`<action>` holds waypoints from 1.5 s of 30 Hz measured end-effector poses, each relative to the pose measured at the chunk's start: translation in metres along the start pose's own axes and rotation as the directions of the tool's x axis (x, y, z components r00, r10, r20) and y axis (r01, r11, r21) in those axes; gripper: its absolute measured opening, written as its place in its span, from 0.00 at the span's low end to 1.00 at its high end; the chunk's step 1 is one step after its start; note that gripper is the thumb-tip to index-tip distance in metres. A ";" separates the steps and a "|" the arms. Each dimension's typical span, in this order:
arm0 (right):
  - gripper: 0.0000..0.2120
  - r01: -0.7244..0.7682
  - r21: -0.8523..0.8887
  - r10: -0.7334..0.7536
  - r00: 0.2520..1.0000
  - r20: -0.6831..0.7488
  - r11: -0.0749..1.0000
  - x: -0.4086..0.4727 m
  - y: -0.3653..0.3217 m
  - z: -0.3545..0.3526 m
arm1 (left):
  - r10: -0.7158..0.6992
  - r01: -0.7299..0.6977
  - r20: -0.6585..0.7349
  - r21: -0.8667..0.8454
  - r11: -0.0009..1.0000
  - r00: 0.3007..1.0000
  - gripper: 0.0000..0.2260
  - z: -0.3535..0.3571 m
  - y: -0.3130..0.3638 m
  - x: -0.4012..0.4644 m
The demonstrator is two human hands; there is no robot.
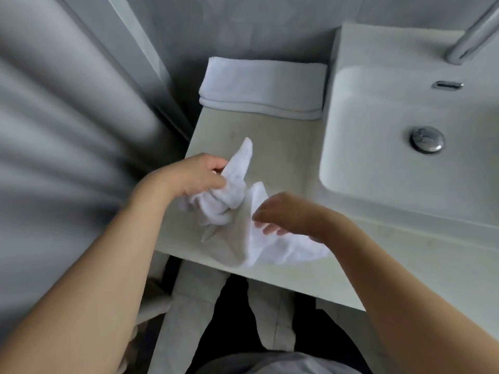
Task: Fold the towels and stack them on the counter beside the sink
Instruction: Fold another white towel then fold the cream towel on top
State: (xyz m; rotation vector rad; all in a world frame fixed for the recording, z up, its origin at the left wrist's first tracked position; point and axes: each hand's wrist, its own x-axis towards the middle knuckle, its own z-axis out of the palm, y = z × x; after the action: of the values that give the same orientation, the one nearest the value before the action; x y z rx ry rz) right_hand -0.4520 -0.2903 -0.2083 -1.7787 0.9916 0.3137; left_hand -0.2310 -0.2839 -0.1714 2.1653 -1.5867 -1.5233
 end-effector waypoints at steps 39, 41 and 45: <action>0.30 -0.462 0.288 0.403 0.171 -0.899 0.839 0.242 0.030 -0.198 | 0.516 -0.049 -0.478 0.699 0.714 0.711 0.13 -0.146 0.033 0.346; 0.36 -0.546 -0.012 0.185 0.305 -0.934 0.838 0.271 0.039 -0.189 | 0.459 -0.049 -0.445 0.675 0.736 0.769 0.20 -0.125 0.010 0.372; 0.27 -0.449 -0.291 -0.047 0.479 -0.876 0.845 0.294 0.074 -0.168 | 0.518 -0.064 -0.535 0.652 0.756 0.668 0.21 -0.114 -0.010 0.385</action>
State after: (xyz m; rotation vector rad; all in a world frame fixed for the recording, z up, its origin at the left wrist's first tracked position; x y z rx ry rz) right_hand -0.3617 -0.5866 -0.3648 -2.3368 2.0262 -0.2891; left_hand -0.1475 -0.6203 -0.3744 2.1137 -2.0941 -0.0070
